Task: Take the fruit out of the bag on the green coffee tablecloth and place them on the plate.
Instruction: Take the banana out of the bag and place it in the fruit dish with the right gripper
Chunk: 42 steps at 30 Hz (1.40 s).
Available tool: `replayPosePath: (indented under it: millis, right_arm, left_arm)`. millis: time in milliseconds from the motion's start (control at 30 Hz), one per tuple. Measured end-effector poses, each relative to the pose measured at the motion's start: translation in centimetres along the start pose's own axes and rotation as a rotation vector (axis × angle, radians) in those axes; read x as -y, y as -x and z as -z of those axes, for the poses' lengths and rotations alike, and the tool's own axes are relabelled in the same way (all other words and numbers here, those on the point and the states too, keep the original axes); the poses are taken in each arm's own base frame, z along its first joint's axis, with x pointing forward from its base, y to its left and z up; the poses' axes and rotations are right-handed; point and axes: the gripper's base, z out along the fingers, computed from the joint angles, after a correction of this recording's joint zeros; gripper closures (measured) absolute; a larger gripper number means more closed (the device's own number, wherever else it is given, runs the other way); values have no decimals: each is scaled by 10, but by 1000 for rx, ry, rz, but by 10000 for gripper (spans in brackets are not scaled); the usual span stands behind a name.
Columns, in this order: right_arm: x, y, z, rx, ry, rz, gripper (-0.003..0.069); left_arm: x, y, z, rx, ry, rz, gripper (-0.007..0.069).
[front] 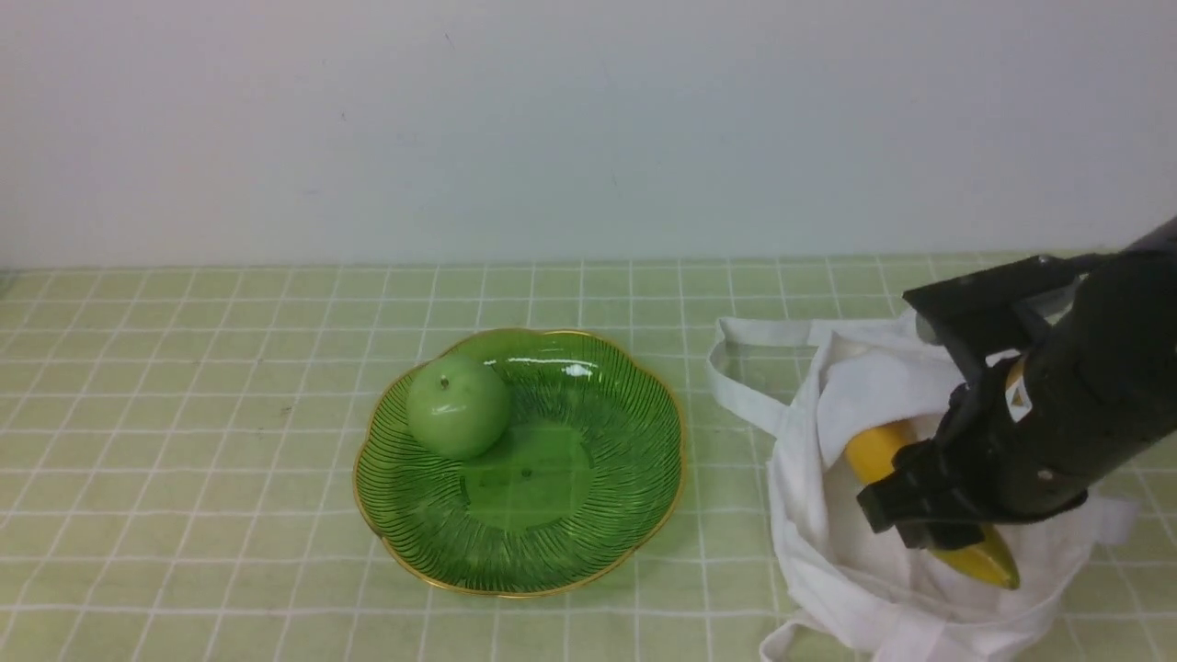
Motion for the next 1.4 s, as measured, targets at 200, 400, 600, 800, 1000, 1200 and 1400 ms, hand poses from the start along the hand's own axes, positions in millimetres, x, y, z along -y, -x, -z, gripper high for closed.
replayPosePath:
  millis: [200, 400, 600, 800, 1000, 1200, 1400]
  right_arm:
    - [-7, 2, 14, -61, 78, -5, 340]
    - [-14, -7, 17, -162, 154, 14, 340]
    - [-26, -11, 35, -127, 314, 27, 340]
    - [-46, 1, 46, 32, 554, 47, 340]
    - [-77, 37, 13, 182, 611, 119, 340]
    - [-98, 70, -35, 196, 552, 134, 340]
    - [-105, 94, -70, 156, 514, 46, 317]
  left_arm:
    - [0, 0, 0, 0, 0, 0, 633]
    - [0, 0, 0, 0, 0, 0, 633]
    - [0, 0, 0, 0, 0, 0, 633]
    - [0, 0, 0, 0, 0, 0, 633]
    - [0, 0, 0, 0, 0, 0, 633]
    - [0, 0, 0, 0, 0, 0, 633]
    - [0, 0, 0, 0, 0, 0, 633]
